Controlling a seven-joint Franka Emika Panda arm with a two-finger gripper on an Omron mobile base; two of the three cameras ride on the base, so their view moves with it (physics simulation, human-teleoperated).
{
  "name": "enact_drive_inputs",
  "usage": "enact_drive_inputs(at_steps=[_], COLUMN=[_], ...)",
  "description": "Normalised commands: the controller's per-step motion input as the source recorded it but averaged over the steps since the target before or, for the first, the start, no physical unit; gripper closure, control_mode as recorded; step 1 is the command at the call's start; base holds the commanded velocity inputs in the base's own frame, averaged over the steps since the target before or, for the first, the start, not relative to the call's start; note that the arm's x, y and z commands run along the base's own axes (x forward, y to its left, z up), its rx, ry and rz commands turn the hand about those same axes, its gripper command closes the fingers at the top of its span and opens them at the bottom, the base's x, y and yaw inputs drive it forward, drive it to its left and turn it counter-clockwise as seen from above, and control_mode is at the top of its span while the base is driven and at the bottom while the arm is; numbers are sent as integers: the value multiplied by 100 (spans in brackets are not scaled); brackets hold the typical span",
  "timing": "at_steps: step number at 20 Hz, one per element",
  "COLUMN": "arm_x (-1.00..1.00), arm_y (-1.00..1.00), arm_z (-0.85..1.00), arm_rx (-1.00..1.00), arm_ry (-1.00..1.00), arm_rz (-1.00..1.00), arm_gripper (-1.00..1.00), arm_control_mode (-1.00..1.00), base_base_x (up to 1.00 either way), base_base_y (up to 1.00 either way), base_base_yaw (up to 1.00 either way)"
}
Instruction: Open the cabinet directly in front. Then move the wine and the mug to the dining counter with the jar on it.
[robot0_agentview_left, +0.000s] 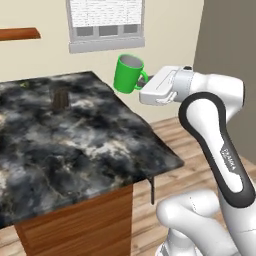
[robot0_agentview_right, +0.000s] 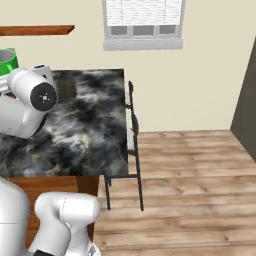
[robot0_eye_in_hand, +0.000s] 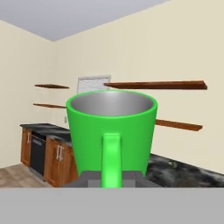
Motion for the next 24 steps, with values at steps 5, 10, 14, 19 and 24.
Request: enact_drive_inputs(at_steps=[5,10,14,19,24], arm_x=[0,0,0,0,0], arm_y=[0,0,0,0,0], arm_z=[0,0,0,0,0], arm_rx=[0,0,0,0,0], arm_ry=[0,0,0,0,0], arm_rz=[0,0,0,0,0], arm_gripper=[100,100,100,100,100], arm_control_mode=[100,100,100,100,100], base_base_x=[25,59,64,77,100], base_base_y=[-100,-100,-100,-100,-100], base_base_yaw=[22,18,16,15,27])
